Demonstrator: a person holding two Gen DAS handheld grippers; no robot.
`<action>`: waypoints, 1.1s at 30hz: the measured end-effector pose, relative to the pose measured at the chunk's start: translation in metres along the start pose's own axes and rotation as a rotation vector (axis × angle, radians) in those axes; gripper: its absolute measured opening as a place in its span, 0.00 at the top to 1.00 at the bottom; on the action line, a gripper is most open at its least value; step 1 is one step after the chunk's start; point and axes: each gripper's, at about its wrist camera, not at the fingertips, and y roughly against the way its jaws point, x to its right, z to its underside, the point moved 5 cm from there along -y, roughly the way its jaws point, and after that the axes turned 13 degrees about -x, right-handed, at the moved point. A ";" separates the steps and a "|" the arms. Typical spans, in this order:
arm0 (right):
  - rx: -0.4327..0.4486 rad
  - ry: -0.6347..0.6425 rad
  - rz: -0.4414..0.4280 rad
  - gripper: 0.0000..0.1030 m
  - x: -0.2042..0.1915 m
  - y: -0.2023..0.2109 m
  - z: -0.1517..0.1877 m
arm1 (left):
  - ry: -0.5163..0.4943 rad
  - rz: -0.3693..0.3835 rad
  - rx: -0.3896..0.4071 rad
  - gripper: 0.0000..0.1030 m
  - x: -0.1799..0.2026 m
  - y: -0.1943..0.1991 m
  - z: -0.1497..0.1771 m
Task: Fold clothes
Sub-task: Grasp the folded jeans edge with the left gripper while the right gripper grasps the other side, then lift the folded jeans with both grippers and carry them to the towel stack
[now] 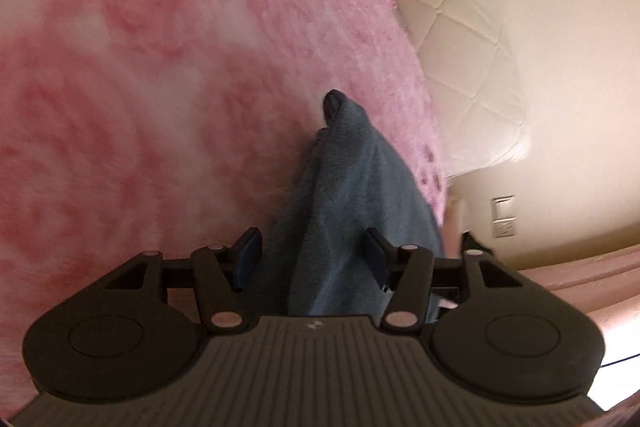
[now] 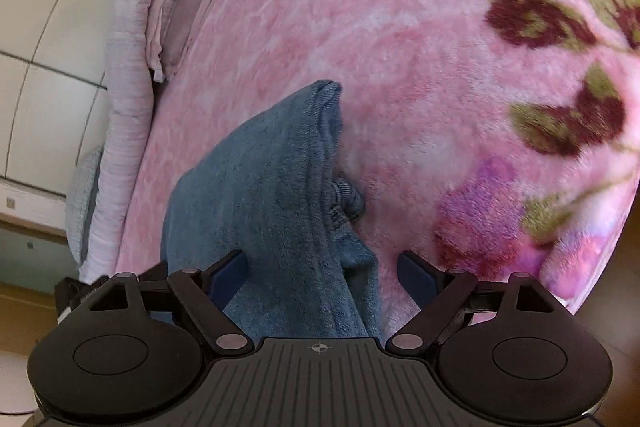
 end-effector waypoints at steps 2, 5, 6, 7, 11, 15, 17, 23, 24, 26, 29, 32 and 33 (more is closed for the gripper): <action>-0.012 0.004 -0.001 0.17 -0.005 -0.007 -0.003 | 0.012 0.027 -0.012 0.50 0.001 -0.009 0.001; -0.024 0.009 -0.021 0.18 -0.011 -0.023 -0.008 | 0.019 0.030 -0.008 0.46 0.005 -0.012 0.007; -0.027 0.012 -0.024 0.20 -0.013 -0.029 -0.010 | 0.018 0.021 0.001 0.45 0.008 -0.010 0.010; -0.029 0.014 -0.032 0.22 -0.013 -0.034 -0.010 | 0.017 0.013 0.010 0.45 0.010 -0.009 0.013; -0.040 -0.085 -0.169 0.66 -0.010 -0.035 -0.005 | 0.012 -0.020 0.046 0.59 0.020 -0.001 0.025; -0.053 -0.113 -0.224 0.70 -0.023 -0.024 0.006 | 0.007 -0.053 0.082 0.64 0.030 0.007 0.037; -0.071 -0.108 -0.251 0.70 -0.038 -0.014 0.014 | 0.014 -0.065 0.111 0.64 0.038 0.020 0.049; -0.229 -0.036 -0.310 0.70 -0.124 0.017 0.045 | 0.129 -0.091 0.278 0.64 0.084 0.120 0.135; -0.266 -0.020 -0.316 0.70 -0.140 0.020 0.052 | 0.153 -0.101 0.314 0.64 0.091 0.140 0.153; -0.346 0.029 -0.337 0.70 -0.178 0.023 0.067 | 0.194 -0.123 0.392 0.64 0.104 0.182 0.190; -0.451 0.130 -0.371 0.70 -0.237 0.019 0.096 | 0.254 -0.152 0.512 0.64 0.121 0.243 0.247; -0.545 0.227 -0.395 0.70 -0.295 0.007 0.129 | 0.308 -0.174 0.638 0.63 0.124 0.297 0.308; -0.575 0.255 -0.401 0.70 -0.310 0.004 0.144 | 0.327 -0.181 0.680 0.63 0.126 0.315 0.328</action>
